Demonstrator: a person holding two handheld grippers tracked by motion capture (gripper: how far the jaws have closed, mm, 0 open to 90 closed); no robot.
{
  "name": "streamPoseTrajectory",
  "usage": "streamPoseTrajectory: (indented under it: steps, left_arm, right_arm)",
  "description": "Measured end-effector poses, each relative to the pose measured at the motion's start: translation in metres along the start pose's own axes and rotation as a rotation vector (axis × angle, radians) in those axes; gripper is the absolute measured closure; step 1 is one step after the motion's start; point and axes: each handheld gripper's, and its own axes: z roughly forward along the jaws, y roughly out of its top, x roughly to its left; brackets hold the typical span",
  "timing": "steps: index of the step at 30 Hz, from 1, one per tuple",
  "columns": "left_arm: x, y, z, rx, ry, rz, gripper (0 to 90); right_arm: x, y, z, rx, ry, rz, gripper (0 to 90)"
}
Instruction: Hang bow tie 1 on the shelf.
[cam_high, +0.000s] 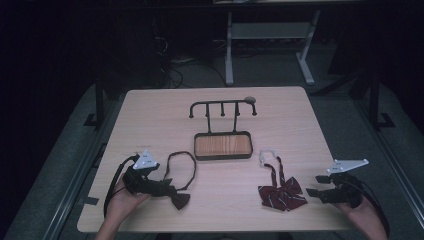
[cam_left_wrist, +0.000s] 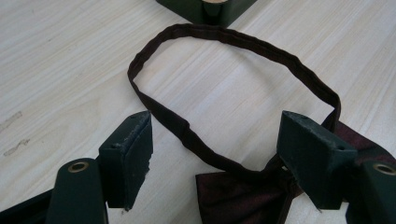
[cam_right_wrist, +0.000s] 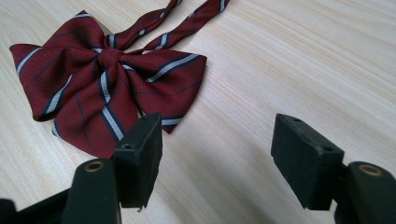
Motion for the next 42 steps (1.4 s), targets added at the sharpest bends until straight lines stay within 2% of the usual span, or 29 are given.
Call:
streamPoseTrajectory:
  steps: [4, 9, 11, 12, 17, 20, 28, 33, 42]
  left_arm:
    - [-0.001, -0.002, 0.004, 0.028, 0.001, 0.008, 27.4]
    - [0.001, -0.002, 0.002, 0.026, 0.004, 0.01, 27.3]
    - [0.001, -0.002, 0.003, 0.023, 0.001, 0.001, 27.1]
    - [0.002, -0.002, 0.003, 0.027, 0.002, 0.011, 27.0]
    - [0.001, -0.003, 0.003, 0.015, -0.001, 0.004, 26.8]
    - [0.001, -0.002, 0.001, 0.01, 0.007, 0.018, 26.6]
    - [0.002, -0.003, -0.001, 0.004, 0.009, 0.007, 26.3]
    - [0.002, -0.001, -0.003, -0.015, 0.021, 0.012, 26.2]
    - [0.002, -0.001, -0.004, -0.017, 0.029, 0.017, 26.2]
  right_arm:
    - [0.001, 0.001, 0.0, -0.013, -0.004, 0.004, 33.6]
    - [0.002, 0.001, 0.003, 0.004, -0.006, -0.004, 33.4]
    - [0.003, 0.002, 0.003, -0.005, -0.003, -0.005, 33.1]
    - [0.004, 0.003, 0.003, -0.001, -0.001, -0.001, 32.8]
    - [0.01, 0.009, 0.003, -0.007, 0.007, -0.023, 32.5]
    - [0.017, 0.015, 0.003, -0.003, -0.005, -0.054, 32.5]
    - [0.025, 0.034, 0.004, -0.003, 0.008, -0.082, 32.5]
    - [0.032, 0.054, 0.005, 0.015, 0.006, -0.101, 34.2]
    - [0.038, 0.088, 0.013, 0.072, 0.004, -0.139, 39.6]
